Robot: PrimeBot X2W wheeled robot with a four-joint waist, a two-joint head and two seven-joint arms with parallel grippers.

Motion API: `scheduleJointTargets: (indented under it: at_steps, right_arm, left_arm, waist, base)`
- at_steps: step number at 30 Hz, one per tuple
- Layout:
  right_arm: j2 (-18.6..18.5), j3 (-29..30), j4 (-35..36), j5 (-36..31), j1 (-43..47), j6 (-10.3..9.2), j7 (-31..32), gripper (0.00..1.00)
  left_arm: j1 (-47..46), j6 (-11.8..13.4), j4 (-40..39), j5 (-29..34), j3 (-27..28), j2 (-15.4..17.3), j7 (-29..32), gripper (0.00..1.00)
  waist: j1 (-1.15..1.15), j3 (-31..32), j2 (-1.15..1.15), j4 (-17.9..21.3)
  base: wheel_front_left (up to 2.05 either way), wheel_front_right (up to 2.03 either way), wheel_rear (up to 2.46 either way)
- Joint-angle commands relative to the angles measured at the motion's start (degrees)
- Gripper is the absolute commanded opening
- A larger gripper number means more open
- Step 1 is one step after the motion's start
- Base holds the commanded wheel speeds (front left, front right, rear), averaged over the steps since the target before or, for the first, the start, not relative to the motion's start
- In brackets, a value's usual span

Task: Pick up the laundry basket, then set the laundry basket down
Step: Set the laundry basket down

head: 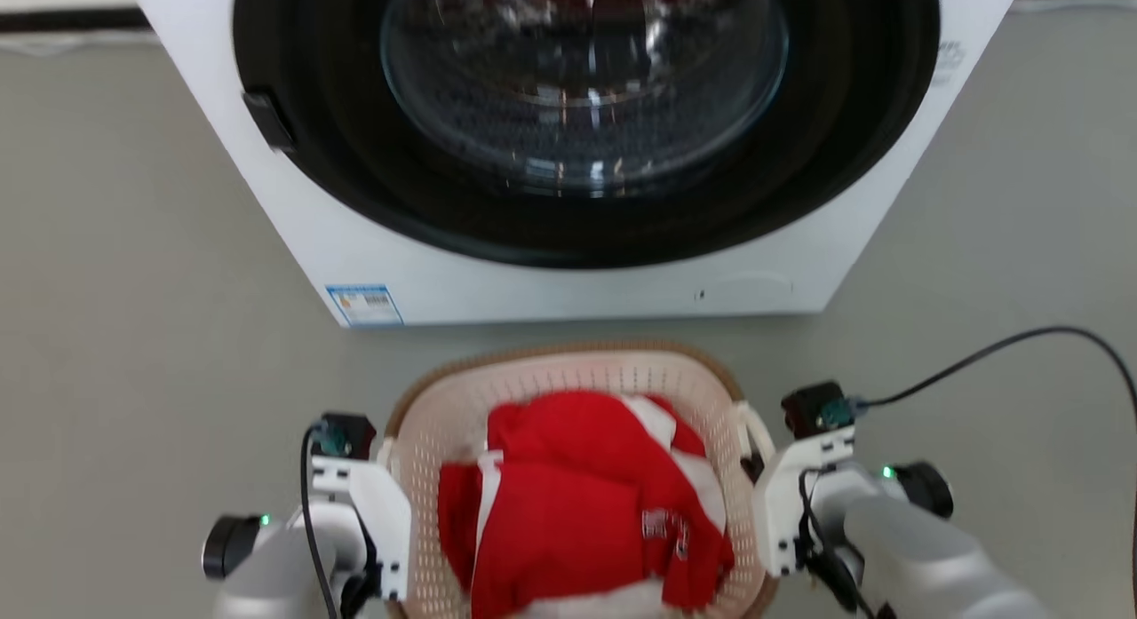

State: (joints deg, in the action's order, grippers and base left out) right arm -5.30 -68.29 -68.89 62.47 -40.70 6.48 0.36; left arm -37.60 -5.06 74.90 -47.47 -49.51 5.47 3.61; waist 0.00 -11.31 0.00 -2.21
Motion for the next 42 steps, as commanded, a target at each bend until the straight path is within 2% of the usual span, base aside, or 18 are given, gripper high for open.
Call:
scheduleJointTargets:
  at_steps: [1,12,20,29,42]
  right_arm:
    - [1.3,-0.5,1.1,-1.0,-1.9,1.01,-1.9,0.0]
    - [0.1,-0.2,-1.2,-1.7,-10.5,1.01,-7.7,0.0]
    - [-0.2,-0.3,-3.2,-2.8,-15.4,1.01,-10.4,0.0]
    - [0.2,0.2,-4.2,-2.9,-16.7,1.01,-12.4,0.0]
    - [0.7,0.7,-4.8,-2.7,-18.3,1.01,-13.4,0.0]
  left_arm:
    - [-3.6,0.1,-1.1,0.5,0.8,0.9,-1.2,0.0]
    - [-11.8,1.2,-1.8,1.4,0.9,0.4,-8.4,0.0]
    - [-16.0,1.1,-1.7,1.5,1.1,-0.1,-12.5,0.0]
    - [-17.9,0.5,-1.5,1.3,1.3,1.0,-15.0,0.0]
    - [-20.0,0.0,-1.1,1.2,0.9,2.4,-15.4,0.0]
  waist:
    - [0.0,-4.8,0.0,0.5]
    - [0.0,-19.9,0.0,0.3]
    - [0.0,-26.9,0.0,0.1]
    - [0.0,-30.6,0.0,0.7]
    - [0.0,-34.0,0.0,1.0]
  base:
    - [0.0,0.0,0.0]
    - [0.0,0.0,0.0]
    - [0.0,0.0,0.0]
    - [0.0,0.0,0.0]
    - [0.0,0.0,0.0]
